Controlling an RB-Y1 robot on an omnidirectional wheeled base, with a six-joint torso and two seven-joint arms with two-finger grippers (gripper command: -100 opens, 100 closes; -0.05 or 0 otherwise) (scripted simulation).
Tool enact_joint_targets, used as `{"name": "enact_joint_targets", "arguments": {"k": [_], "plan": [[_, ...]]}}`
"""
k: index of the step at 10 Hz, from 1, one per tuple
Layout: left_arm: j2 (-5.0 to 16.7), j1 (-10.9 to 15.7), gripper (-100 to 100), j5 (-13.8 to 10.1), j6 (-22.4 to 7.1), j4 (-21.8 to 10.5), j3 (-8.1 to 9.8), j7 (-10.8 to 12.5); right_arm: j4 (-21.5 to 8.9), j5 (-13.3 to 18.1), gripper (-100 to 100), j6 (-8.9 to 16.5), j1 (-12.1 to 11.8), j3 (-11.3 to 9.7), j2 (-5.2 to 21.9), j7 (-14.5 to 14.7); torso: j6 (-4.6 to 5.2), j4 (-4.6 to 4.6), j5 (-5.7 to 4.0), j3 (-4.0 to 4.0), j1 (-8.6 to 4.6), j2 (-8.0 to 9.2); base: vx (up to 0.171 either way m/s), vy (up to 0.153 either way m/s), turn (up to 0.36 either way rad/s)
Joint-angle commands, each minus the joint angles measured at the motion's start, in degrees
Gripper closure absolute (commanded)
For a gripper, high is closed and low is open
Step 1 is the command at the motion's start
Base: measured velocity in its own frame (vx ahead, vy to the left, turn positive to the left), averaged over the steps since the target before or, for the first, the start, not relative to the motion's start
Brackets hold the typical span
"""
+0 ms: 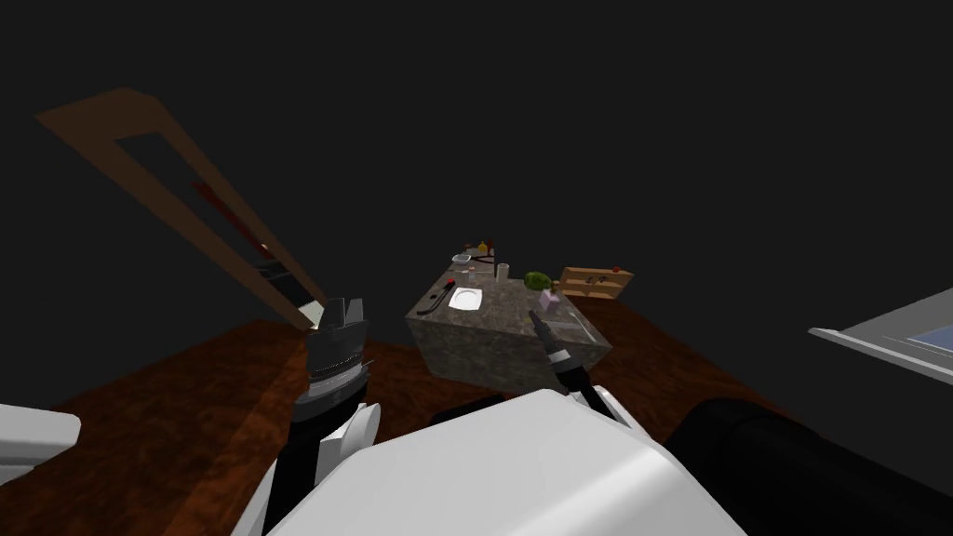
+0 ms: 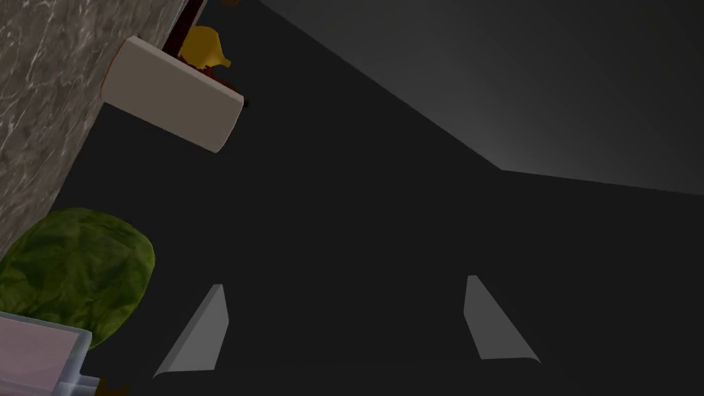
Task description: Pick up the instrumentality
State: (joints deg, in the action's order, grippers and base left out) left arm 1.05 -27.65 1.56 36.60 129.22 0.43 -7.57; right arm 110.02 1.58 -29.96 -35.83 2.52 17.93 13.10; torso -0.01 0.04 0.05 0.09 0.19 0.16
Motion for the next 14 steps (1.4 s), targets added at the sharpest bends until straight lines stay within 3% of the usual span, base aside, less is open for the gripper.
{"name": "enact_joint_targets", "arguments": {"k": [1, 4, 5, 6, 7, 9, 10, 11, 14], "plan": [[0.00, 0.00, 0, 0.00, 0.00, 0.00, 0.00, 0.00, -1.84, 0.34, -100, 0.12, -0.64, 0.41, 1.23, 0.79, 0.00, 0.00, 0.00, 0.00, 0.00, 0.00, -0.029, 0.061, 0.112], [0.00, -0.01, 0, 0.00, 0.00, 0.00, 0.00, 0.00, -7.21, 2.44, -100, -0.54, -3.42, 1.13, 5.26, 4.47, 0.03, 0.00, 0.02, -0.01, 0.02, -0.01, -0.027, 0.085, 0.178], [0.00, 0.00, 0, 0.00, 0.00, 0.00, 0.00, 0.00, -8.02, 2.44, -100, -0.54, -3.42, 1.13, 5.26, 4.47, 0.00, 0.00, 0.03, 0.01, 0.11, 0.01, -0.029, 0.073, 0.092], [0.00, -0.01, 0, 0.00, 0.00, 0.00, 0.01, 0.00, -10.41, 3.56, -100, -0.88, -4.83, 1.52, 7.31, 6.37, 0.04, 0.00, 0.02, 0.01, 0.04, 0.01, -0.034, 0.081, 0.187], [0.00, 0.00, 0, 0.00, 0.00, 0.00, 0.00, 0.00, -11.11, 3.56, -100, -0.88, -4.83, 1.52, 7.31, 6.37, 0.01, 0.01, 0.02, 0.02, 0.06, 0.04, -0.029, 0.057, 0.103], [0.00, 0.00, 0, 0.00, 0.00, 0.00, 0.00, 0.00, -15.82, 5.97, -100, -1.54, -7.53, 2.36, 11.43, 9.69, 0.00, 0.01, 0.01, 0.02, 0.02, 0.03, -0.034, 0.104, 0.300], [0.00, 0.00, 0, 0.00, 0.00, 0.00, 0.00, 0.00, -17.42, 5.97, -100, -1.54, -7.53, 2.36, 11.43, 10.15, 0.00, 0.01, 0.04, 0.02, 0.18, 0.03, -0.029, 0.082, 0.085], [0.00, -0.01, 0, 0.00, 0.00, 0.00, 0.01, 0.00, -19.56, 7.25, -100, -1.85, -8.79, 2.81, 13.48, 12.00, 0.06, 0.01, 0.03, 0.02, 0.06, 0.04, -0.043, 0.092, 0.213], [0.00, 0.00, 0, 0.00, 0.00, 0.00, 0.00, 0.00, -23.83, 8.60, -100, -2.15, -9.96, 3.29, 15.52, 13.81, 0.01, 0.02, 0.02, 0.04, 0.00, 0.06, -0.027, 0.065, 0.140]]}}
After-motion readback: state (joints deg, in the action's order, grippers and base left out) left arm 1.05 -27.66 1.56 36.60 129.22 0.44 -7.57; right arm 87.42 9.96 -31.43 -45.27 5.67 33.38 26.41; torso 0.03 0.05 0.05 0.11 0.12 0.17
